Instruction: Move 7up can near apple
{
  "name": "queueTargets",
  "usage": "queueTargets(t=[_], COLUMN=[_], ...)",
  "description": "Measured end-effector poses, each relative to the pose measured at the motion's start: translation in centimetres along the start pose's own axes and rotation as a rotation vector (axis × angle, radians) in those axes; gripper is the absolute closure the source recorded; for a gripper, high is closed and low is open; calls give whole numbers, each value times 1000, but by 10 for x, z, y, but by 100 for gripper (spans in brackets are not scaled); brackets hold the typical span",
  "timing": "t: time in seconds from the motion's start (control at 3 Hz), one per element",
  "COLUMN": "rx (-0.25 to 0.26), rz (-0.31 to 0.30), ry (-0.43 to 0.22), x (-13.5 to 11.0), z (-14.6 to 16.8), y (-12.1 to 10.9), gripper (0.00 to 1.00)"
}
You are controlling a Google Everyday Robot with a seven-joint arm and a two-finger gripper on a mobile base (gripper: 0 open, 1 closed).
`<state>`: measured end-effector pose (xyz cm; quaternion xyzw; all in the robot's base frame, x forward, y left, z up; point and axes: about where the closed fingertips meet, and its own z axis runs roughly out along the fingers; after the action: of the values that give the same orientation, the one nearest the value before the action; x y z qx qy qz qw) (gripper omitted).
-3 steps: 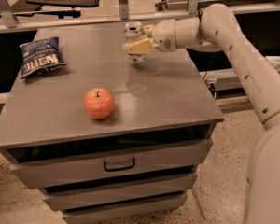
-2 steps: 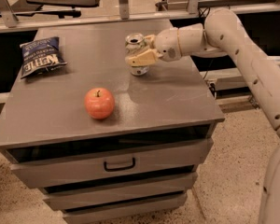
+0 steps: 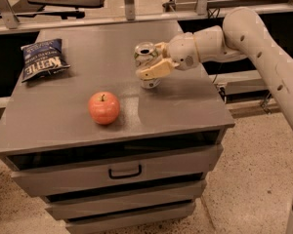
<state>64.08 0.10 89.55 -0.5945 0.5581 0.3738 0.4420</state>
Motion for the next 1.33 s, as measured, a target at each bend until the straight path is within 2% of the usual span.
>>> queueTargets(t=[0.67,1.0,1.33], rx=[-110,-157,-195], rz=[5,18,40], ry=[-125,-155,-134], x=[-20,-22,-16], z=[-3,4,13], y=[41,59,71], gripper=[100,100,84])
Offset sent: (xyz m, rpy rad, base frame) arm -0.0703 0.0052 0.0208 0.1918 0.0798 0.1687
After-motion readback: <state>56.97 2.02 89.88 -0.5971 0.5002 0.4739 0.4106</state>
